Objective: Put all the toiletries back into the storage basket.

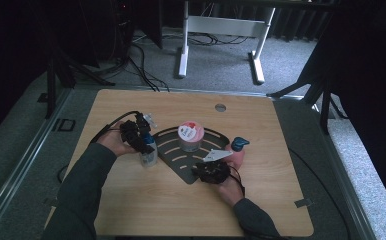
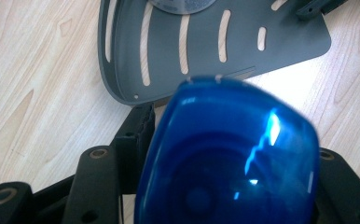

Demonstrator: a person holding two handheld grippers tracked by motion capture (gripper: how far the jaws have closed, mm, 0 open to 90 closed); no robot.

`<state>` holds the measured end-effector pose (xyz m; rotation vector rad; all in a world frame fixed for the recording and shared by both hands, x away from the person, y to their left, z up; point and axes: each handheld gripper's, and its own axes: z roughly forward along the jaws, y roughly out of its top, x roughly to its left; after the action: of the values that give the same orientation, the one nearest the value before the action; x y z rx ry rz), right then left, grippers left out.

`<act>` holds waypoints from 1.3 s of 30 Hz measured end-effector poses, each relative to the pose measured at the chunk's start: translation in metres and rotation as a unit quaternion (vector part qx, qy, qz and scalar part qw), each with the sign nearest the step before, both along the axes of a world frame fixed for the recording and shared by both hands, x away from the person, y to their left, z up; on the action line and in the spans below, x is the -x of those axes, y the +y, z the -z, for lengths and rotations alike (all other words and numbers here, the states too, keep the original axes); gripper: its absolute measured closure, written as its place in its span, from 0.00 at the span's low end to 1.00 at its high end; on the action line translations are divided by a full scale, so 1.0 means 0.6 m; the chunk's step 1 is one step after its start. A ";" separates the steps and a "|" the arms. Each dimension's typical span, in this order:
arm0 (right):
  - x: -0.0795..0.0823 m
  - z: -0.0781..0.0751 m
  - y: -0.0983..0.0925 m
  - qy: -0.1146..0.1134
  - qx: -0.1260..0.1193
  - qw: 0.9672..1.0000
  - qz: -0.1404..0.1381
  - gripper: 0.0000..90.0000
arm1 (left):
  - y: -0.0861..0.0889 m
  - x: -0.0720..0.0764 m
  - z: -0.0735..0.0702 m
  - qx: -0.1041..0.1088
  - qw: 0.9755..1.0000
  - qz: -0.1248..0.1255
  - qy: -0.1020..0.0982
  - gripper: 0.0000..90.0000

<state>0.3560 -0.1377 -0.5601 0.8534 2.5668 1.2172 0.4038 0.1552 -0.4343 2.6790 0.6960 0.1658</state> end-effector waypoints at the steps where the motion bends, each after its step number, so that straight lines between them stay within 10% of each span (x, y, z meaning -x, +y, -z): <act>1: 0.000 0.000 0.000 0.000 0.000 1.000 0.000 0.73 | -0.001 -0.001 0.000 -0.002 1.000 0.001 0.000 0.52; 39: 0.000 0.000 0.000 0.000 -0.001 1.000 0.000 0.73 | -0.009 -0.009 0.008 -0.027 0.999 -0.009 0.031 0.59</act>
<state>0.3561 -0.1377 -0.5602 0.8541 2.5666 1.2200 0.4091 0.1500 -0.4392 2.7406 0.7464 0.1072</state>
